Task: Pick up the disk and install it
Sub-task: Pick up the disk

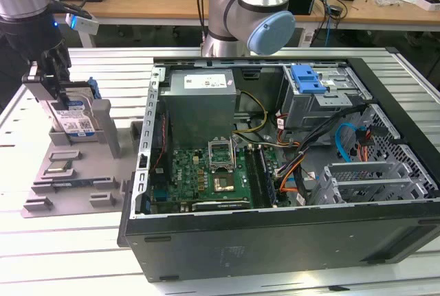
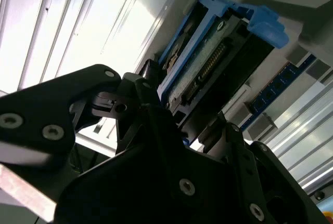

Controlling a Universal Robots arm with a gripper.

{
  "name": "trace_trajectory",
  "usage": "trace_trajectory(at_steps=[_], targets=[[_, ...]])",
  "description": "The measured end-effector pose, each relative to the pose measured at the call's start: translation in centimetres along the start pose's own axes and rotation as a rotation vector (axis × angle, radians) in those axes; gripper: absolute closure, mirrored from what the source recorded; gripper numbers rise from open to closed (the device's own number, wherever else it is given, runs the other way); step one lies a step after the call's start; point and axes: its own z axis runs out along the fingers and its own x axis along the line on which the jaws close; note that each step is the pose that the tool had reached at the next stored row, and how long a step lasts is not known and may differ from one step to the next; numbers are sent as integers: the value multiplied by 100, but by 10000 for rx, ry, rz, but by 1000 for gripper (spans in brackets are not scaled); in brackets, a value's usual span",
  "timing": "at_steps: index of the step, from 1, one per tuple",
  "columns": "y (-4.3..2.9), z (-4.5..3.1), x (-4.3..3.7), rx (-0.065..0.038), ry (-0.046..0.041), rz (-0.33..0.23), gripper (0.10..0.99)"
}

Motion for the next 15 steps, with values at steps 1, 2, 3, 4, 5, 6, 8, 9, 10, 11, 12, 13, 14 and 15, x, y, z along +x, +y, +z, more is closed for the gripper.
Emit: trace_trajectory(at_steps=[1,2,3,4,5,6,8,9,10,11,12,13,14,15], targets=[[0,0,0,1,1,0,545],[1,0,-1,1,1,1,545],[1,0,0,2,1,0,545],[20,0,-2,1,4,4,545],[33,0,-2,1,4,2,545],[44,0,-2,2,4,1,545],[61,1,-3,2,4,1,545],[71,1,-3,2,4,1,545],[76,1,-3,3,3,1,545],[79,1,-3,2,3,-1,545],[79,1,-3,3,3,0,545],[81,1,-3,1,4,1,545],[81,1,-4,2,4,1,545],[81,1,-3,2,4,1,545]])
